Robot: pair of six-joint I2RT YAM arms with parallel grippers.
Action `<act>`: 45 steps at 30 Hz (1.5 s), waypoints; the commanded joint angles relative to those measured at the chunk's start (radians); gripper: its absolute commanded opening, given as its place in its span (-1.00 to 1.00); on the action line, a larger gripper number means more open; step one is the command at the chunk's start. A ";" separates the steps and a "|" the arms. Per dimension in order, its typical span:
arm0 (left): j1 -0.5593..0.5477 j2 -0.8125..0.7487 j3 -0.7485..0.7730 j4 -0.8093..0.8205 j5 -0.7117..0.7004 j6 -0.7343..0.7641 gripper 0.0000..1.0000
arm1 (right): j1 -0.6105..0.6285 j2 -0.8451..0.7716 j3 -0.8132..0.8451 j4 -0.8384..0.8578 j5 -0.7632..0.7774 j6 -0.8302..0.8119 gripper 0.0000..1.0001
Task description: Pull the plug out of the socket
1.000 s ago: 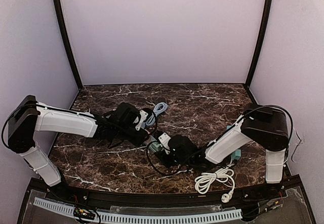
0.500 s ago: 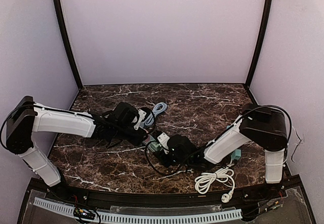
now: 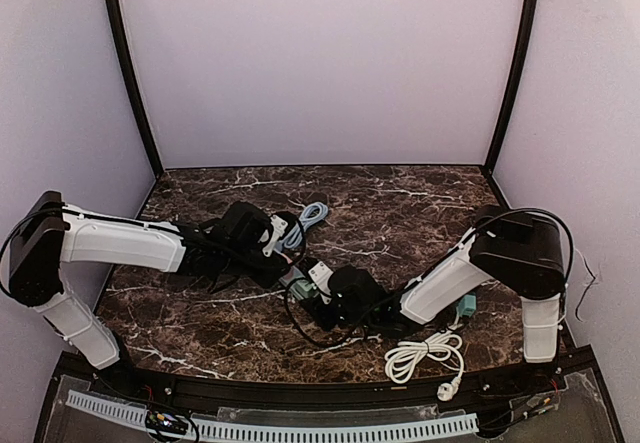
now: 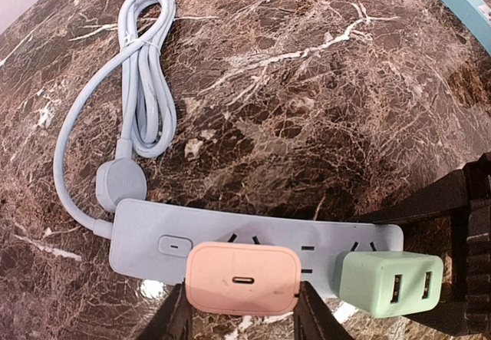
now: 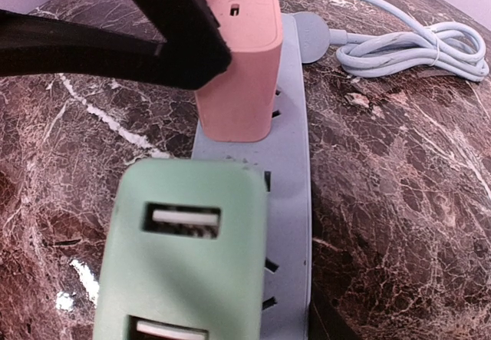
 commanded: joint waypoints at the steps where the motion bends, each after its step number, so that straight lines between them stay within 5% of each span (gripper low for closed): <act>1: -0.005 -0.031 -0.004 0.081 -0.011 0.014 -0.74 | 0.007 0.045 -0.003 -0.079 -0.040 0.000 -1.00; 7: -0.004 -0.003 -0.027 0.112 0.006 -0.011 -0.67 | 0.007 0.044 -0.005 -0.078 -0.039 0.002 -1.00; 23: -0.002 0.032 -0.022 0.067 -0.061 -0.045 0.31 | 0.008 0.041 -0.009 -0.074 -0.038 0.002 -1.00; 35: 0.040 0.086 -0.039 0.113 -0.012 -0.040 0.34 | 0.008 0.037 -0.013 -0.073 -0.039 0.002 -1.00; 45: 0.088 0.093 -0.056 0.161 0.085 -0.027 -0.10 | 0.008 0.032 -0.011 -0.079 -0.039 0.000 -1.00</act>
